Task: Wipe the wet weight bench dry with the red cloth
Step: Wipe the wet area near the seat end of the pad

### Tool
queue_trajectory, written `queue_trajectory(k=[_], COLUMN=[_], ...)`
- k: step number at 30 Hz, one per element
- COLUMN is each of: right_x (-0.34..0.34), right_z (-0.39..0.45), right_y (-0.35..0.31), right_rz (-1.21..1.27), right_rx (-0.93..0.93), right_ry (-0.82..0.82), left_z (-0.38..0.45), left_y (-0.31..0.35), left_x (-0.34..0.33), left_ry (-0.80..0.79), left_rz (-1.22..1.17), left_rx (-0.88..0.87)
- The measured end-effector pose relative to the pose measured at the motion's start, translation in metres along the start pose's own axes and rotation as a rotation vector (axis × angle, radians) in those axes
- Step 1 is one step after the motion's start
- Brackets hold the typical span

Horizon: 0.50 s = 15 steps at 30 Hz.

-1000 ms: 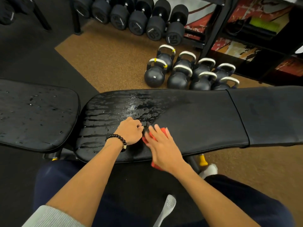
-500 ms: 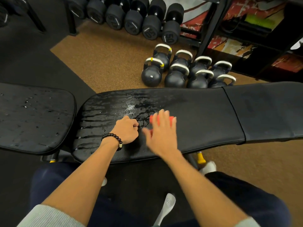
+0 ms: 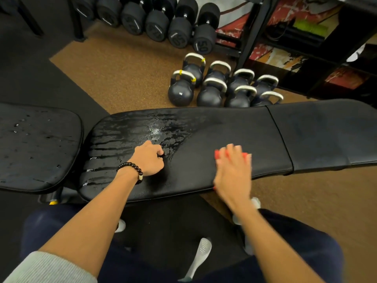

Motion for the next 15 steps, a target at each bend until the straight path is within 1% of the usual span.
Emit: queue_trajectory(k=[2,4,5,7,8,10,11,12,13,15], right_x=[-0.015,-0.030,-0.033,-0.032,-0.027,-0.016,-0.012,-0.009,-0.007,-0.015], right_z=[-0.001,-0.012,-0.014,-0.016,-0.018,-0.016,-0.011,-0.004,0.005,0.032], right_y=[-0.084,-0.137,-0.142,-0.118,-0.097,-0.037,-0.005,0.026,0.052,0.071], right_rz=[0.157,0.259,0.272,0.227,0.216,0.118,0.064,0.060,0.091,0.113], right_rx=[0.193,0.377,0.445,0.576,0.584,0.519,0.454,0.338,0.190,-0.047], right_ry=[-0.044,-0.163,-0.227,-0.203,-0.191,-0.138,-0.158,-0.177,-0.146,-0.069], left_z=[0.000,0.001,0.002,0.003,0.003,0.004,0.004,0.003,0.003,0.001], left_y=[-0.002,-0.004,-0.004,-0.006,-0.007,-0.007,-0.007,-0.007,-0.006,-0.005], left_x=[-0.001,-0.001,-0.001,0.000,0.000,0.000,0.000,0.001,0.001,0.000], left_ry=[0.014,0.014,0.008,-0.001,-0.004,-0.018,-0.023,-0.024,-0.021,-0.008], left_rz=[-0.002,-0.005,-0.005,-0.014,-0.019,-0.028,-0.033,-0.037,-0.042,-0.056], left_rx=[-0.008,-0.012,-0.009,-0.003,-0.005,-0.010,-0.010,-0.010,-0.011,-0.011])
Point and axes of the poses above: each hand's wrist, its own z-axis towards the middle knuckle, its own x-axis out of the back of the hand, y = z × x, the point moved 4 cm from there along z, towards the middle knuckle, and after that the axes turned 14 degrees about x, right-handed, at the moved point
